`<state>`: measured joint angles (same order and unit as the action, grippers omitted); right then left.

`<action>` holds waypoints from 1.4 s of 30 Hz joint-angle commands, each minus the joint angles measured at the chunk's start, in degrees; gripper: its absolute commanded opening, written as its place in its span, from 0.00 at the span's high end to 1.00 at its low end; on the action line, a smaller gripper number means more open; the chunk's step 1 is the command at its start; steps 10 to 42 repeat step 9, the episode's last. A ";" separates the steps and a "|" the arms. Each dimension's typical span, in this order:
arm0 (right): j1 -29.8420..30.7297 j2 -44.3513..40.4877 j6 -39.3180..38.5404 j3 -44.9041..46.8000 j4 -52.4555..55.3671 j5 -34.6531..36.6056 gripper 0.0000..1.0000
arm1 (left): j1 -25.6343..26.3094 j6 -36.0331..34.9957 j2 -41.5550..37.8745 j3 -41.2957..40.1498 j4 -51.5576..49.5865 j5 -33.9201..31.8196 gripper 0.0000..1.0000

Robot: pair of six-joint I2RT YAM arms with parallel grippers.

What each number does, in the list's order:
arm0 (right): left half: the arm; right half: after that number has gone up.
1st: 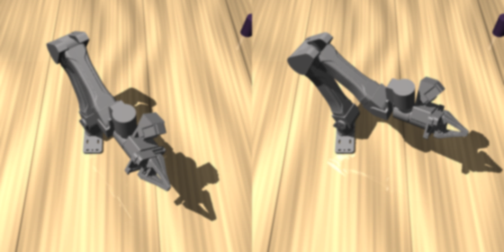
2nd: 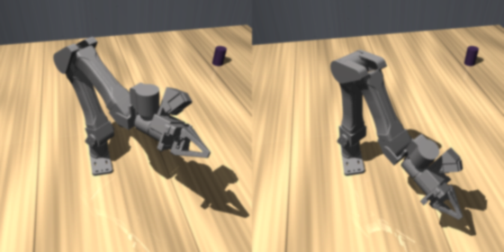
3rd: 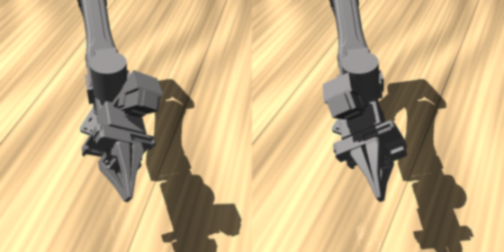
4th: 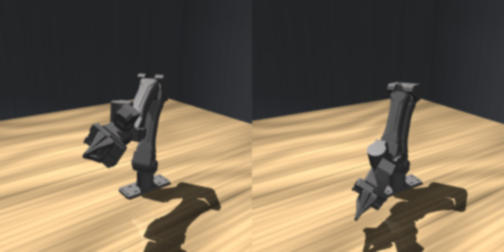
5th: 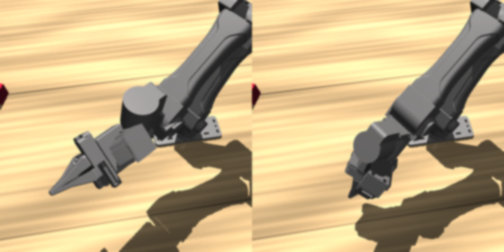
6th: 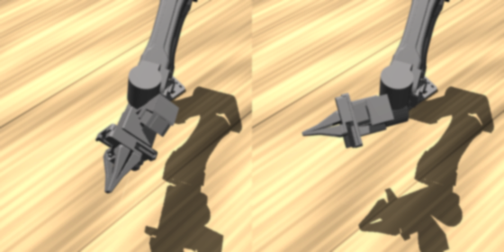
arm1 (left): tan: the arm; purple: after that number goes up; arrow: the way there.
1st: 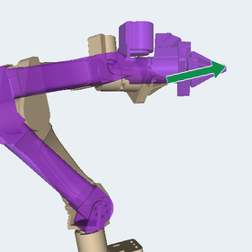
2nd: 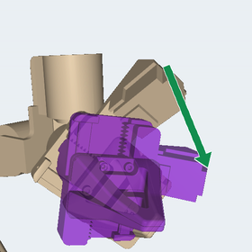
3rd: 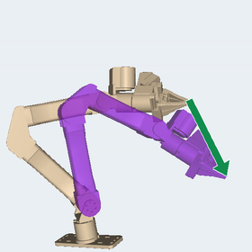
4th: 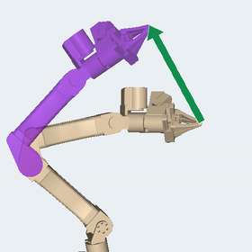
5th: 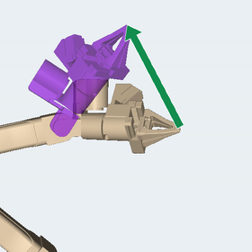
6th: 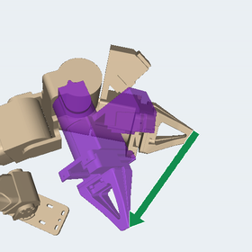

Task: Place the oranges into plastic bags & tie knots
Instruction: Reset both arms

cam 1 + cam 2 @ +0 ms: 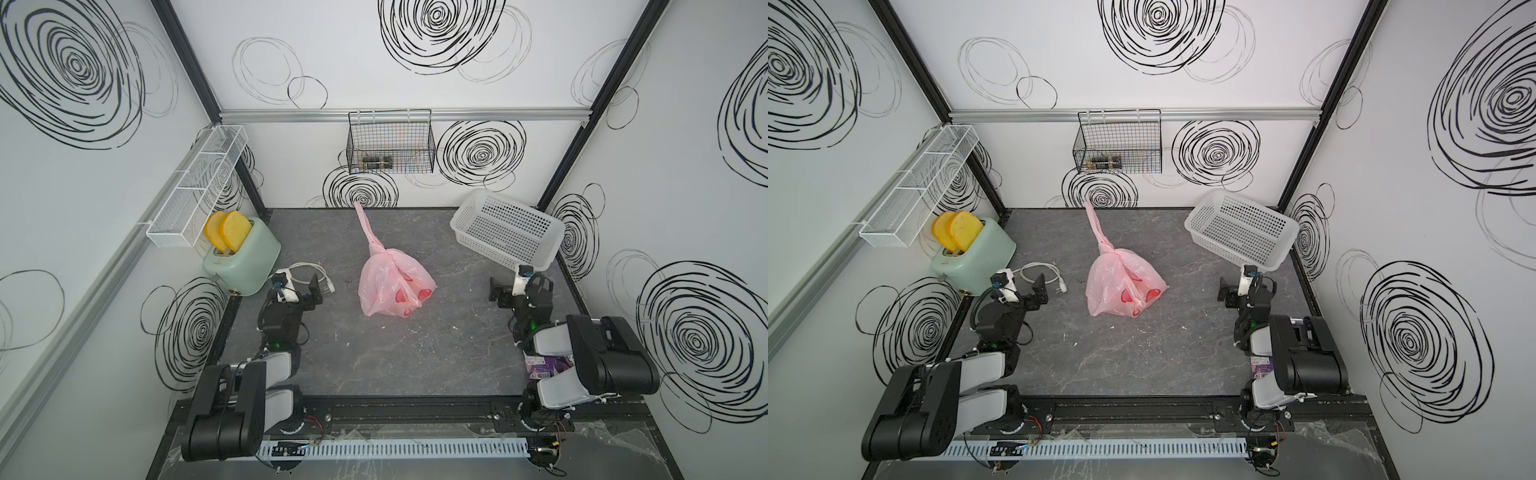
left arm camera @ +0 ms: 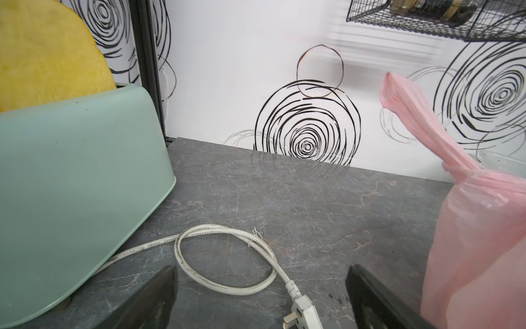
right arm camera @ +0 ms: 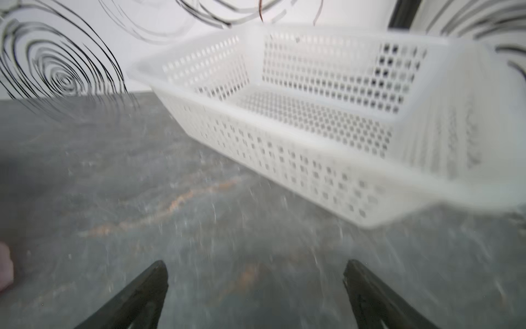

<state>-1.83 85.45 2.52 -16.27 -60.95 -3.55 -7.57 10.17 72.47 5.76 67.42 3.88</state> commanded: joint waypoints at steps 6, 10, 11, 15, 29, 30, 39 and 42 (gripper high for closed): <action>1.56 0.36 -0.69 0.78 -2.60 2.01 0.02 | 2.25 -2.08 5.22 1.19 9.87 -1.00 0.04; 1.56 -0.19 -0.64 1.39 -2.75 2.21 0.02 | 5.30 -4.65 5.85 0.79 10.95 -4.07 0.04; 1.56 -0.19 -0.64 1.39 -2.75 2.21 0.02 | 5.30 -4.65 5.85 0.79 10.95 -4.07 0.04; 1.56 -0.19 -0.64 1.39 -2.75 2.21 0.02 | 5.30 -4.65 5.85 0.79 10.95 -4.07 0.04; 1.56 -0.19 -0.64 1.39 -2.75 2.21 0.02 | 5.30 -4.65 5.85 0.79 10.95 -4.07 0.04; 1.56 -0.19 -0.64 1.39 -2.75 2.21 0.02 | 5.30 -4.65 5.85 0.79 10.95 -4.07 0.04; 1.56 -0.19 -0.64 1.39 -2.75 2.21 0.02 | 5.30 -4.65 5.85 0.79 10.95 -4.07 0.04; 1.56 -0.19 -0.64 1.39 -2.75 2.21 0.02 | 5.30 -4.65 5.85 0.79 10.95 -4.07 0.04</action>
